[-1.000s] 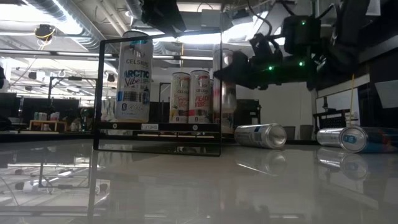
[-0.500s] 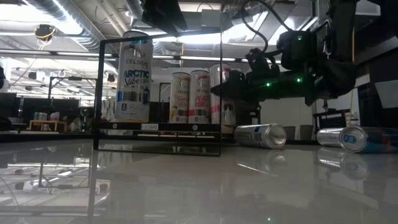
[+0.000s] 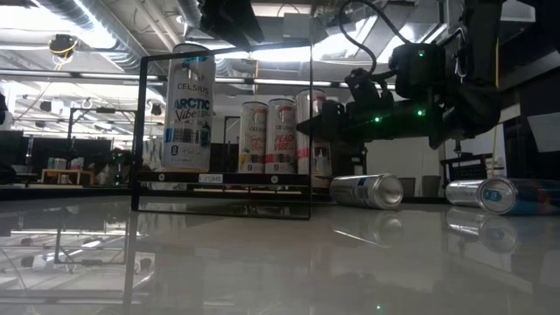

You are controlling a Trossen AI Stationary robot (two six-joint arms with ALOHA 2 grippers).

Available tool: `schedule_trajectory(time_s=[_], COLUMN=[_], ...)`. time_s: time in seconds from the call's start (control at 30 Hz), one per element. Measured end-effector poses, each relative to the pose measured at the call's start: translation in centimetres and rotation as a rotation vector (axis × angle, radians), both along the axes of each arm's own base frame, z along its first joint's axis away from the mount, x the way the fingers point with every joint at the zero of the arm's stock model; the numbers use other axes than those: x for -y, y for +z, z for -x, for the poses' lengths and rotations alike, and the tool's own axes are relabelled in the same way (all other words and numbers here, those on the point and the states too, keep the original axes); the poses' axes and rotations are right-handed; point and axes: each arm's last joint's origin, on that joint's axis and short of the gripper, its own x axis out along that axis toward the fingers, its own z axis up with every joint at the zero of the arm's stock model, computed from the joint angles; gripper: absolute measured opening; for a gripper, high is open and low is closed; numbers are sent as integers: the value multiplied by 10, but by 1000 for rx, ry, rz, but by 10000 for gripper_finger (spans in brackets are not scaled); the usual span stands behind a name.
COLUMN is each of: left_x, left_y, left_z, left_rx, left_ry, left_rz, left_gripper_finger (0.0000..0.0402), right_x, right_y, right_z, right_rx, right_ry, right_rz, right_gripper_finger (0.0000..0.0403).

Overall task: Place canned beverage on shelf
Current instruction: Put the top left pink soda can on the shelf aligned with the other pink soda can

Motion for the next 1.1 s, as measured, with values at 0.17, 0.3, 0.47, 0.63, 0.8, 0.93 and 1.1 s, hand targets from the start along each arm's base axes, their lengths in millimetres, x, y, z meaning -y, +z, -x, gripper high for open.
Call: schedule_trajectory(time_s=[0.17, 0.3, 0.47, 0.63, 0.8, 0.93, 1.1], left_x=[0, 0, 0, 0, 0, 0, 0], left_y=[0, 0, 0, 0, 0, 0, 0], left_z=[0, 0, 0, 0, 0, 0, 0], left_rx=[0, 0, 0, 0, 0, 1, 0], left_ry=[0, 0, 0, 0, 0, 0, 0], left_rz=[0, 0, 0, 0, 0, 0, 1], left_gripper_finger=[306, 306, 306, 306, 306, 306, 306], right_x=[0, 0, 0, 0, 0, 0, -1], right_y=[-1, -1, -1, 2, 10, 15, 26], right_z=[0, 0, 0, 0, 1, 2, 4], right_rx=[-10, -8, -7, 7, 34, 52, 69], right_ry=[1, 1, 1, 1, 1, 1, -2], right_rz=[-3, -3, -3, 1, 6, 10, 51], right_gripper_finger=[316, 316, 316, 316, 316, 317, 317])
